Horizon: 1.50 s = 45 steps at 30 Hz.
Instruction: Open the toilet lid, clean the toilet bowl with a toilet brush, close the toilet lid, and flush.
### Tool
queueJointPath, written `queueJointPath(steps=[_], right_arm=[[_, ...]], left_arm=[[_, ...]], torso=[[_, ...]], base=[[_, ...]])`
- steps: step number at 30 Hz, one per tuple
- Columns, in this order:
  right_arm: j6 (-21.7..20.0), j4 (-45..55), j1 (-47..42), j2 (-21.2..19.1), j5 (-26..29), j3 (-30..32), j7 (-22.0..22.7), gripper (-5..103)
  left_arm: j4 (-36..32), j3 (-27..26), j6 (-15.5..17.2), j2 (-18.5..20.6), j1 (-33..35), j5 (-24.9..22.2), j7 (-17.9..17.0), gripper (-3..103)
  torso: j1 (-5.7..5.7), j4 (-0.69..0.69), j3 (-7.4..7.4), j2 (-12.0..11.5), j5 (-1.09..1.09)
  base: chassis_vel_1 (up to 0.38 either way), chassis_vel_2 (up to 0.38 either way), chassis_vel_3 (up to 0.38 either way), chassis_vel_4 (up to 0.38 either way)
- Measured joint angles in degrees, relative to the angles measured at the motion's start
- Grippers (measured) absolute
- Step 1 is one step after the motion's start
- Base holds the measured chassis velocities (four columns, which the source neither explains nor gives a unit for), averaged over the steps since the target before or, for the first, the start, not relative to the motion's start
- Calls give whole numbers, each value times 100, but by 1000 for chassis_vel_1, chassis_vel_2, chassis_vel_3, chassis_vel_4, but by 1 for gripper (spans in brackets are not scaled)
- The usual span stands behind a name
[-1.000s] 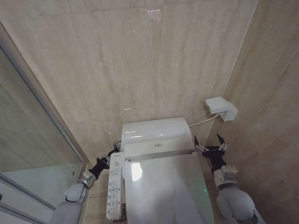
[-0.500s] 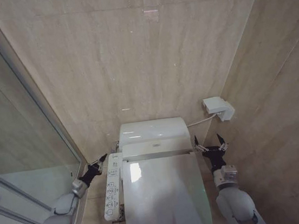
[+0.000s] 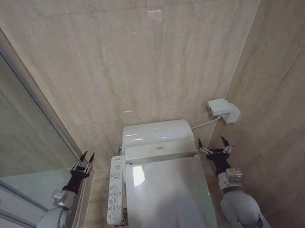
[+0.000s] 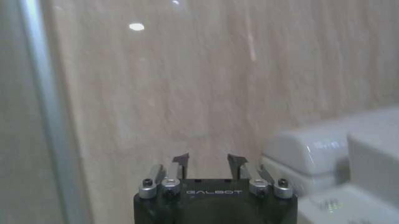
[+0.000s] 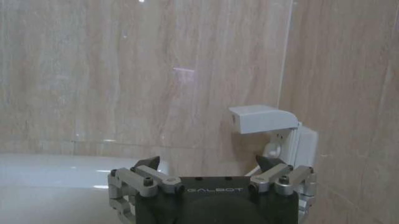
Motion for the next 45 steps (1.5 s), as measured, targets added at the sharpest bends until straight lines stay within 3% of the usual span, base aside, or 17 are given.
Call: queueJointPath(steps=[2,8,9,14,15,21,25,28,31,35,45], right_arm=[[0,0,0,-1,0,0,0,100],[0,0,0,0,0,0,0,100],[0,1,0,0,0,0,0,100],[0,0,0,0,0,0,0,100],[0,0,0,0,0,0,0,100],[0,0,0,0,0,0,0,100],[0,0,0,0,0,0,0,100],[0,0,0,0,0,0,0,100],[0,0,0,0,0,0,0,100],[0,0,0,0,0,0,0,100],[0,0,0,0,0,0,0,100]], left_arm=[[-474,-262,134,-116,365,-29,-246,48],[-1269,-674,173,-312,1013,-136,-418,48],[-1521,-801,177,-392,1217,-178,-420,76],[-2169,-982,152,-570,1813,-383,-479,76],[-2307,-987,150,-600,1969,-432,-559,98],[-2621,-946,28,-691,2398,-747,-788,98],[-2646,-884,-126,-746,2665,-976,-351,100],[-2613,-849,-54,-733,2649,-967,-299,100],[-2725,-763,352,-726,2754,-814,-776,100],[-2842,-700,636,-724,2767,-792,-1155,100],[-2938,-676,821,-656,2720,-644,-1268,100]], torso=[[0,1,0,0,0],[0,2,0,0,0],[0,2,0,0,0],[0,1,0,0,0],[0,1,0,0,0],[-1,2,0,0,1],[-1,3,0,0,0],[-1,0,0,0,-2],[0,2,1,0,-1],[0,2,0,0,-1],[0,1,0,0,-1]], base=[[0,0,0,0],[0,0,0,0],[0,0,0,0],[0,0,0,0],[0,0,0,0],[0,0,0,0],[0,0,0,0],[0,0,0,0],[0,0,0,0],[0,0,0,0],[0,0,0,0]])
